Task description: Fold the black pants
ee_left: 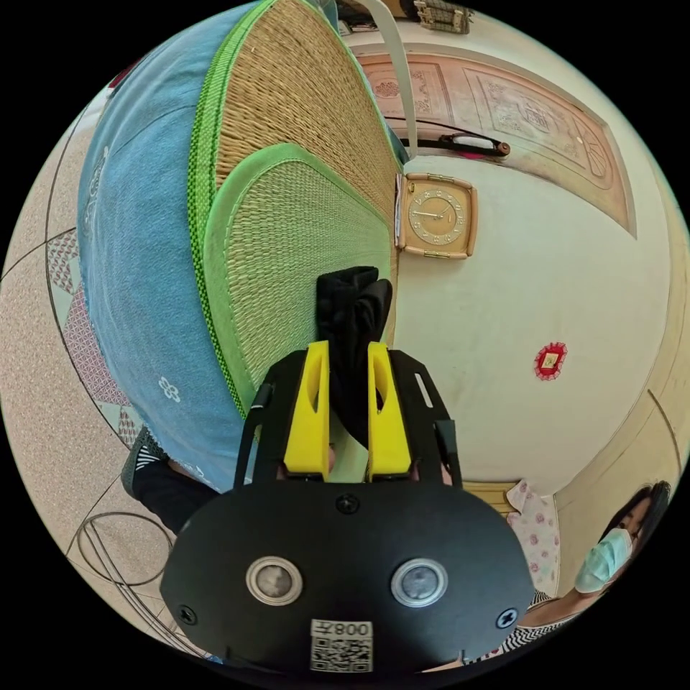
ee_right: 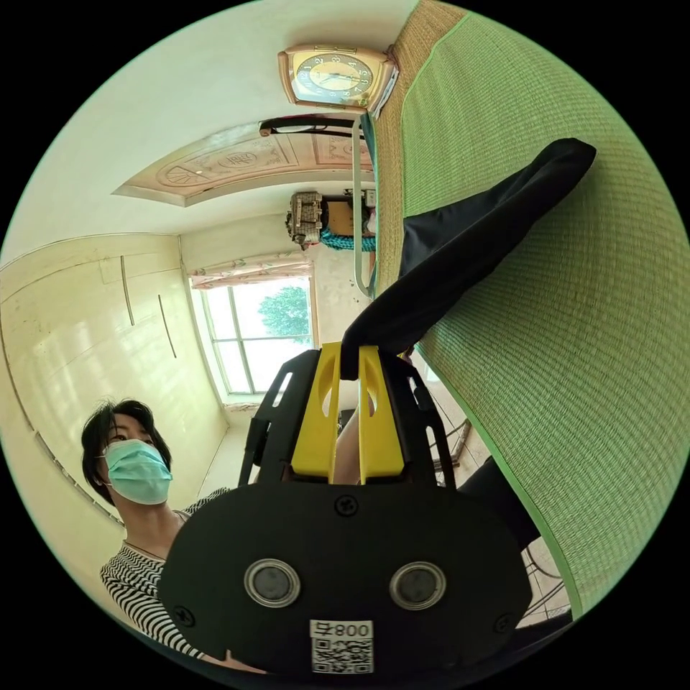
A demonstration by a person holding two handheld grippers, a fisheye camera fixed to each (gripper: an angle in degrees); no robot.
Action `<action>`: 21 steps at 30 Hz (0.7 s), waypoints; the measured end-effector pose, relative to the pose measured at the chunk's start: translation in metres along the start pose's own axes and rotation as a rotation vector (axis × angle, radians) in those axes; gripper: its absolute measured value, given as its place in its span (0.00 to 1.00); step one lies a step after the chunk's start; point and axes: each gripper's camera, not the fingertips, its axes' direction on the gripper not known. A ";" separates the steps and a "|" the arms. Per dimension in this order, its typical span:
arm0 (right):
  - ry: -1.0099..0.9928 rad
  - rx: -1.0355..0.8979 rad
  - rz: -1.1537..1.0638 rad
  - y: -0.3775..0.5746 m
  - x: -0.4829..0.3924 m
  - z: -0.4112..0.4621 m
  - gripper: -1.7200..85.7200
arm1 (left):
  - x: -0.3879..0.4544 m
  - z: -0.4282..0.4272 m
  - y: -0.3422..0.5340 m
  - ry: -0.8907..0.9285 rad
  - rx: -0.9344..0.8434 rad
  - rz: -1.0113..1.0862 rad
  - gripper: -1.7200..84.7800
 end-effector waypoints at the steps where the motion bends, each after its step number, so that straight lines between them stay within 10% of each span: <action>1: 0.003 -0.002 0.004 0.005 0.002 0.001 0.05 | 0.001 0.001 0.001 -0.001 0.000 0.003 0.11; 21: -0.064 0.074 -0.079 0.184 -0.038 -0.027 0.04 | 0.119 0.047 0.153 0.029 -0.136 0.206 0.09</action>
